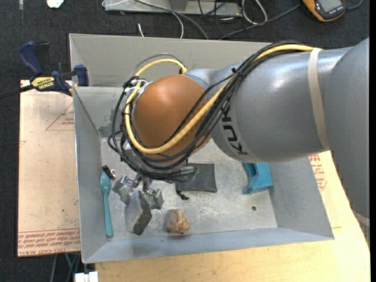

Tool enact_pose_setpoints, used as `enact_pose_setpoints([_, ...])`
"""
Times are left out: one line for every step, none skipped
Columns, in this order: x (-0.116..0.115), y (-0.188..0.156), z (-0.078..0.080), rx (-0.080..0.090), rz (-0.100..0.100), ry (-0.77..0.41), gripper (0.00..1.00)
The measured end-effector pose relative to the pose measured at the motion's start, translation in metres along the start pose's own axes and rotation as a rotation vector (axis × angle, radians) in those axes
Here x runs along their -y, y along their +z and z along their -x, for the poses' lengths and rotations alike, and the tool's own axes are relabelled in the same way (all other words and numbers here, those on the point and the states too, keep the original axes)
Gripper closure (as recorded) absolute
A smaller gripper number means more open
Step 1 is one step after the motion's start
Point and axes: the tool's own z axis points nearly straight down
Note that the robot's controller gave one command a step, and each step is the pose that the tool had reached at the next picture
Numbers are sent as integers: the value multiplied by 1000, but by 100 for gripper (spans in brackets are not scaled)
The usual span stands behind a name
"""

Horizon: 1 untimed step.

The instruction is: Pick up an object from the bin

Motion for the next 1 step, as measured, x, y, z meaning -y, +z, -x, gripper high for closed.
enact_pose_setpoints([1, -33, 1, 3, -2, 0, 100])
